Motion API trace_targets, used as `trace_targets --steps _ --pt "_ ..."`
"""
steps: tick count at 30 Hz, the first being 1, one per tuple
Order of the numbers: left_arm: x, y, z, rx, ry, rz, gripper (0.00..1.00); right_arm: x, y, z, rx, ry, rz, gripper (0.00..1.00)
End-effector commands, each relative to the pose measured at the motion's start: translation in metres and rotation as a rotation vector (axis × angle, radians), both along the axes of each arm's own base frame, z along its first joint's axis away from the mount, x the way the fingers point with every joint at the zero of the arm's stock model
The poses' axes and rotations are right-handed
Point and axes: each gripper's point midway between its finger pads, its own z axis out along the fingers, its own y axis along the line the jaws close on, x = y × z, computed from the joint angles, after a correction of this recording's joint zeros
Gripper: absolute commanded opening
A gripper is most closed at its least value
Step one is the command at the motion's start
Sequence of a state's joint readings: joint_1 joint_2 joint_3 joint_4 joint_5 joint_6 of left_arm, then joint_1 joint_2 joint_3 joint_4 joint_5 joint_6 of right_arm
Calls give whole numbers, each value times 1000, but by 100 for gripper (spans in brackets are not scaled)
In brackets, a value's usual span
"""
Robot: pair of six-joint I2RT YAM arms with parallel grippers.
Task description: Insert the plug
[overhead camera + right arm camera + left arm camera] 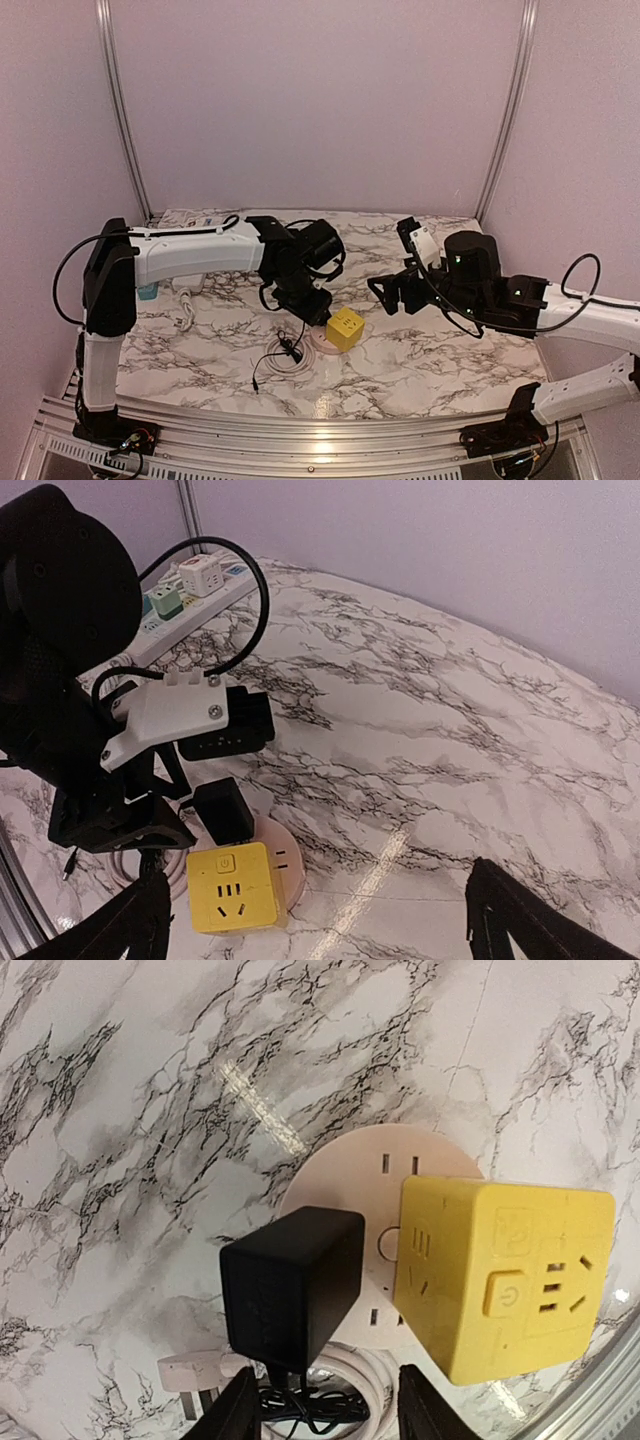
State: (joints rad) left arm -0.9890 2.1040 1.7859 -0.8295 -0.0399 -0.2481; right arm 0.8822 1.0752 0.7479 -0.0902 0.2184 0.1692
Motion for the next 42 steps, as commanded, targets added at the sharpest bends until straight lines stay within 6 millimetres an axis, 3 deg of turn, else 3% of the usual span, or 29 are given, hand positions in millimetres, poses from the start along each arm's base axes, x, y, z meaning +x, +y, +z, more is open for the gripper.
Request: trace_targets --steps 1,6,10,18,24,29,33,42 --pt "-7 -11 34 -124 13 -11 49 2 3 0 12 9 -1 98" --pt "-1 -7 53 -179 -27 16 57 1 4 -4 8 22 6 99" --pt "13 3 58 -255 -18 78 57 -1 10 -10 8 41 32 99" --pt "27 14 50 -429 41 116 48 -10 30 -37 21 30 162 99" --pt "33 18 55 -490 52 110 48 -9 28 -71 -8 15 161 98" --pt "37 21 53 -513 53 120 48 -15 45 -90 -86 -9 269 98" --pt "38 25 50 -531 60 137 48 -25 60 -93 -80 -22 359 99" --pt "32 27 38 -533 85 139 44 -14 73 -110 -106 8 348 99"
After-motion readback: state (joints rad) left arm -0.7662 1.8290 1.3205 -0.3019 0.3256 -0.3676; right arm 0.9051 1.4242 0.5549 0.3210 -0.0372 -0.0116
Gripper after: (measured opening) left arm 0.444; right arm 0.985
